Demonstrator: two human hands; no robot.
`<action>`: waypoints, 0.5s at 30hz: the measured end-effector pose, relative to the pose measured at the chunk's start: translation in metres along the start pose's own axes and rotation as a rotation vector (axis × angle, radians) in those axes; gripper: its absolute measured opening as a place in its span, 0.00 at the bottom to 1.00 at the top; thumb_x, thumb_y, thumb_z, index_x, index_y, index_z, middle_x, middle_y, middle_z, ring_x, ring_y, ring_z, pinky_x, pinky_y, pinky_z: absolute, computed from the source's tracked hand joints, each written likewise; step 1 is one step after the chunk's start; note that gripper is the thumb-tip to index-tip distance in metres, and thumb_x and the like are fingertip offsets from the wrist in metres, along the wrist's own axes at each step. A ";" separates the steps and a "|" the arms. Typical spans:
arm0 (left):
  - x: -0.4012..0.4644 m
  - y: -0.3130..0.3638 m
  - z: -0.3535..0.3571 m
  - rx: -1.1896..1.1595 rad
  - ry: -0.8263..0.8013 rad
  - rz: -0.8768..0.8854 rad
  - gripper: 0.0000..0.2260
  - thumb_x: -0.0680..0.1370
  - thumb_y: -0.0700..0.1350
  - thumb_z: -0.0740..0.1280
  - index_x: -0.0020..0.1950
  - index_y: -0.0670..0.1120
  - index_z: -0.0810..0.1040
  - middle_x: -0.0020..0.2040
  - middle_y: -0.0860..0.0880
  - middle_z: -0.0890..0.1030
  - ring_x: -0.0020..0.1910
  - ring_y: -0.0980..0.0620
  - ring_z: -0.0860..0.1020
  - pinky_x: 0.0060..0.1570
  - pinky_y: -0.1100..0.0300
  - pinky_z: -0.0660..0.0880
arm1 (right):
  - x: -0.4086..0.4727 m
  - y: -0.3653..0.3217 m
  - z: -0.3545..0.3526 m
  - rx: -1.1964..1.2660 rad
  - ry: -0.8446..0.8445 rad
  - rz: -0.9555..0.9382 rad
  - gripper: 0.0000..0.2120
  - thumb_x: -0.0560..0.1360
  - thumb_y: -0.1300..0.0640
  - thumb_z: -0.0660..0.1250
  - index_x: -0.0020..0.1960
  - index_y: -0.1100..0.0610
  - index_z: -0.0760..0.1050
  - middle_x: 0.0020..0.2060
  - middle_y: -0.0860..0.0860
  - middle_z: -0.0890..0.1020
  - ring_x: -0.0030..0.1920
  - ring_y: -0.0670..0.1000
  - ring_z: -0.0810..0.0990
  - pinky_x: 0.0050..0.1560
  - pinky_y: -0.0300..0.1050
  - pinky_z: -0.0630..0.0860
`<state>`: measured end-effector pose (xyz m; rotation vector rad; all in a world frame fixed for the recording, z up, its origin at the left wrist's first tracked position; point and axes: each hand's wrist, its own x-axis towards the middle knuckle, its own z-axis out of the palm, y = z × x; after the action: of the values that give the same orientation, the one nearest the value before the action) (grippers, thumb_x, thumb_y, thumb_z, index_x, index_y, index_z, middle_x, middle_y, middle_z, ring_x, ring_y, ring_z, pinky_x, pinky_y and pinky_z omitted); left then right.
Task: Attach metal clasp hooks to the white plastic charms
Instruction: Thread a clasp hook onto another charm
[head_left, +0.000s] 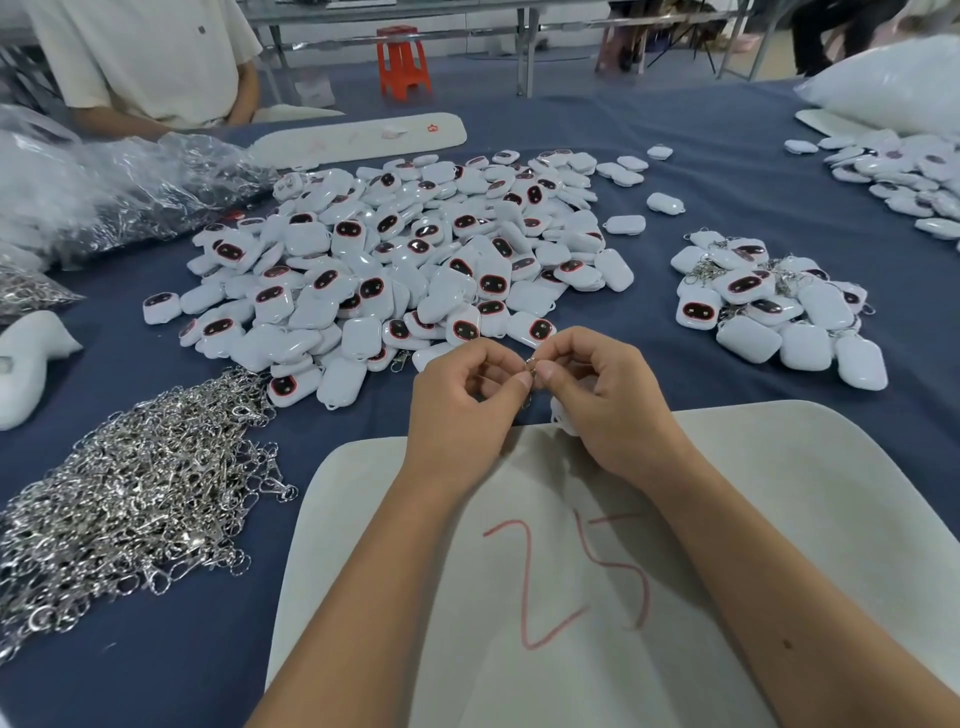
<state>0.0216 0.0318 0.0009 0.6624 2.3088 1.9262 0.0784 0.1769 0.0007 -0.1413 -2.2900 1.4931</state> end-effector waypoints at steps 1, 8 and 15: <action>0.000 0.001 0.000 0.004 0.003 0.008 0.05 0.76 0.37 0.72 0.42 0.45 0.82 0.37 0.49 0.82 0.38 0.47 0.79 0.38 0.56 0.75 | -0.001 -0.001 0.000 -0.013 0.006 -0.014 0.10 0.81 0.66 0.67 0.45 0.54 0.79 0.30 0.40 0.80 0.29 0.42 0.74 0.34 0.30 0.69; 0.000 0.002 -0.001 0.048 0.062 0.137 0.06 0.76 0.36 0.72 0.41 0.45 0.82 0.37 0.50 0.83 0.38 0.48 0.79 0.43 0.57 0.78 | -0.004 -0.003 0.002 -0.340 0.047 -0.250 0.06 0.78 0.67 0.69 0.47 0.57 0.79 0.38 0.44 0.79 0.39 0.50 0.76 0.41 0.52 0.75; 0.000 -0.004 0.000 0.154 0.061 0.178 0.05 0.76 0.38 0.73 0.41 0.47 0.82 0.36 0.55 0.82 0.36 0.56 0.78 0.39 0.69 0.72 | -0.004 0.000 0.003 -0.409 0.093 -0.265 0.05 0.78 0.66 0.69 0.47 0.57 0.79 0.40 0.46 0.81 0.40 0.49 0.77 0.43 0.52 0.76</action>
<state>0.0207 0.0314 -0.0032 0.8624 2.5344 1.8752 0.0807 0.1731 -0.0015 -0.0179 -2.3986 0.8617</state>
